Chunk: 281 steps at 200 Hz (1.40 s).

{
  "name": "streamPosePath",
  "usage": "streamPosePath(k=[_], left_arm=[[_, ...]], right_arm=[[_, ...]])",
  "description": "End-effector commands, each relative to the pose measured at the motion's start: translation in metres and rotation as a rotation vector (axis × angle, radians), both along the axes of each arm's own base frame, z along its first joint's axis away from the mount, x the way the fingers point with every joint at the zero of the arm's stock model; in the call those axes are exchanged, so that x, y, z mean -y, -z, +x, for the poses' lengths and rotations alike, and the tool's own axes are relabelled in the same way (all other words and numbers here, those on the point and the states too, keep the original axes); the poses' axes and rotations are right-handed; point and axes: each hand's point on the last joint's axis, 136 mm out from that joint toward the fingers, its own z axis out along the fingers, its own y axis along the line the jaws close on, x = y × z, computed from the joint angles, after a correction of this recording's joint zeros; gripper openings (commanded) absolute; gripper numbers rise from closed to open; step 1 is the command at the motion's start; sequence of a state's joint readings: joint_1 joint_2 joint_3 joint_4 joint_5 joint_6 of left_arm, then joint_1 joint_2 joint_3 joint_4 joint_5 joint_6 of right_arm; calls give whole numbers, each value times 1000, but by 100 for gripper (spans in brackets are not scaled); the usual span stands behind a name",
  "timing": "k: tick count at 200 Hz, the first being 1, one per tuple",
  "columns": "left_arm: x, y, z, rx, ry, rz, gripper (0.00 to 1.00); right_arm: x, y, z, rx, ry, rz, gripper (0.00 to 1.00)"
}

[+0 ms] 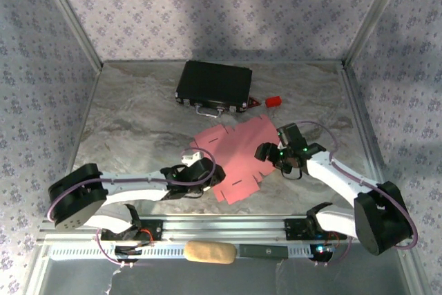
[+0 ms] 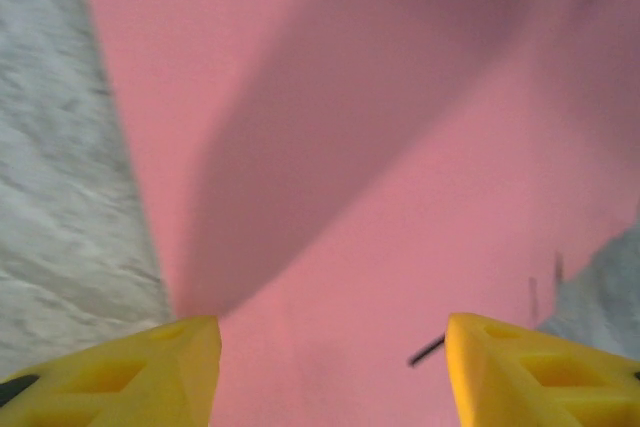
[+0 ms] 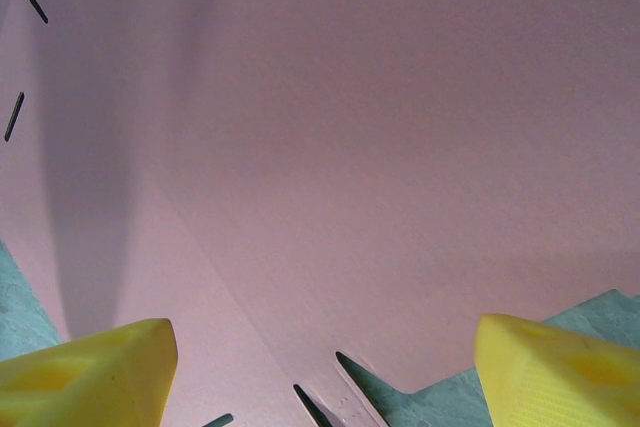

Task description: Fold the paper box

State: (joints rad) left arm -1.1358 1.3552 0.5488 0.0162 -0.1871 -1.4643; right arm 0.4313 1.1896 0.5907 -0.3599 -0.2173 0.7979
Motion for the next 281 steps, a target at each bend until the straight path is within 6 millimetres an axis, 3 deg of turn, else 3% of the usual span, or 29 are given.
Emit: streamPosePath(k=[1,47,143,205,242,281], left_arm=[[3,-16,3,8,-49,-51,58],[-13,-11,-1,-10,-81,2,59],[-8,10,-3,-55,-84,38,61],[8,12,0,-44,-58,-6,60],[25,5,3,-25,-35,-41,59],[31,-6,2,2,-28,-48,57]], right_arm=[[6,8,-3,-20,16,-18,80],[6,9,1,-26,15,-27,79],[7,12,4,-37,12,-27,79],[5,19,3,-57,5,-17,79],[3,21,3,-64,0,-12,79],[3,24,1,-79,-5,-9,79]])
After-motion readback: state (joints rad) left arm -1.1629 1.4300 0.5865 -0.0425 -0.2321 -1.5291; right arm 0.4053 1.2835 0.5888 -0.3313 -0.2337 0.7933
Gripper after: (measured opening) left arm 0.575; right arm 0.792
